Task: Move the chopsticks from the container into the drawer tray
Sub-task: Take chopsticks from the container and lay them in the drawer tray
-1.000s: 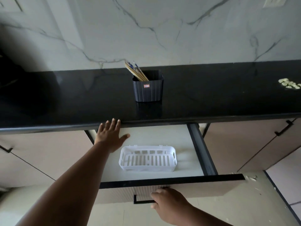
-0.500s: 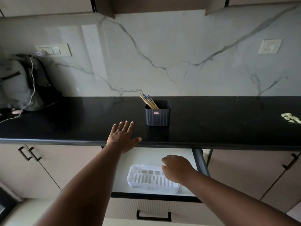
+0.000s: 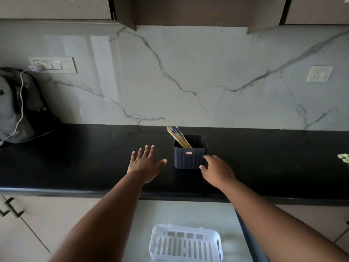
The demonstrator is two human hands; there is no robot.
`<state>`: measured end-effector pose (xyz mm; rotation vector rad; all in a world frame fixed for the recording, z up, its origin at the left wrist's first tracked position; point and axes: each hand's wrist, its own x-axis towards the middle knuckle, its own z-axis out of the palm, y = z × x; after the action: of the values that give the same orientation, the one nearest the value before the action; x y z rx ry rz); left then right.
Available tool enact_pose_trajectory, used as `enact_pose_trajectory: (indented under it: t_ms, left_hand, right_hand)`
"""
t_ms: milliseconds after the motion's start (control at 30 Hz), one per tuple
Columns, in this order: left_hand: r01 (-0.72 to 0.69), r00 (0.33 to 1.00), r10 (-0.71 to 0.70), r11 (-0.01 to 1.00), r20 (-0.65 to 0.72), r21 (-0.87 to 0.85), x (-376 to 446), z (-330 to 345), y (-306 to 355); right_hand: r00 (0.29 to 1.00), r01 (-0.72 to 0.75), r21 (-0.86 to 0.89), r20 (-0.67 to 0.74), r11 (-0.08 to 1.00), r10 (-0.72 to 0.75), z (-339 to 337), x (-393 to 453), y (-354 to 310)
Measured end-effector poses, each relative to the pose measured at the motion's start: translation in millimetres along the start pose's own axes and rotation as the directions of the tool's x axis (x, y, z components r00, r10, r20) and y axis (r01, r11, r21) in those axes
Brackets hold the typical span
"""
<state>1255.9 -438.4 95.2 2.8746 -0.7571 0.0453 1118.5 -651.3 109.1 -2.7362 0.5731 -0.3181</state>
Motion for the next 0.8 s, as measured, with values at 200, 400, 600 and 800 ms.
enact_pose_trajectory:
  t_ms: [200,400,600,800]
  left_hand:
    - [0.043,0.999,-0.035,0.958,0.033,-0.285,51.1,0.3,12.4]
    - [0.355,0.935,-0.134,0.382,0.329,-0.853,88.9,11.7,47.5]
    - [0.398,0.916,-0.127,0.143,0.382,-0.906,110.3,26.0,59.5]
    - [0.397,0.916,-0.085,0.056,0.391,-0.916,115.2,37.8,64.5]
  right_hand:
    - [0.979,-0.148,0.328,-0.082,0.933,0.184,-2.0,34.6,6.7]
    - [0.941,-0.261,0.616,-0.010,0.743,0.339,8.5,69.2,20.9]
    - [0.926,-0.339,0.756,0.162,0.561,0.341,20.1,104.7,32.3]
    - [0.923,-0.374,0.800,0.270,0.469,0.275,31.8,121.3,32.7]
